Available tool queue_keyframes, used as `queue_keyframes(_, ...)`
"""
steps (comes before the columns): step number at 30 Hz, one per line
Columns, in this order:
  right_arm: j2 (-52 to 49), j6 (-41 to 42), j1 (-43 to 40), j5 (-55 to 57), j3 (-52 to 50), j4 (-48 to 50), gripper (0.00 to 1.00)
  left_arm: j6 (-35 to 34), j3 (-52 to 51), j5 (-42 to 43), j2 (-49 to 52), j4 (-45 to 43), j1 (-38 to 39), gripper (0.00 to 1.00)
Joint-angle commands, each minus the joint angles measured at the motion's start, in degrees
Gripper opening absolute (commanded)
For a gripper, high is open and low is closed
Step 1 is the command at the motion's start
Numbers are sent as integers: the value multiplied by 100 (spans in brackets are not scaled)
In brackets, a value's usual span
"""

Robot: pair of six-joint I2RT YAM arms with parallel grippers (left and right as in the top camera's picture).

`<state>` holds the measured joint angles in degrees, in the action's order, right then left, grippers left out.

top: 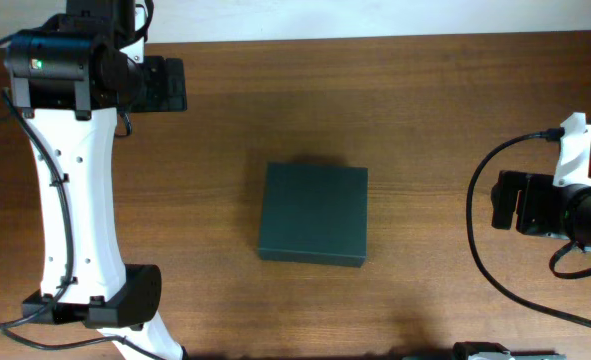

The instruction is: Pack container

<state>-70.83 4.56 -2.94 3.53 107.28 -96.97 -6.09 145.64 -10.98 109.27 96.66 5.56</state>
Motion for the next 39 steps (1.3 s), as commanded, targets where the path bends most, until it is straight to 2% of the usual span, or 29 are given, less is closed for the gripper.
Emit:
queue_keyframes(1,2,44,24,-39,-31,-35,99,-9,-44,-59,-87,2,-20,99)
queue_keyframes(26,17,42,24,-13,-31,-35,99,-9,-44,-59,-87,2,-20,99)
queue_keyframes(33,675,39,26,-28,-66,299,99,-9,-44,-59,-87,2,-20,99)
queue_keyframes(39,1626,39,24,-28,-472,1182,99,-9,-44,-59,-87,2,-20,99)
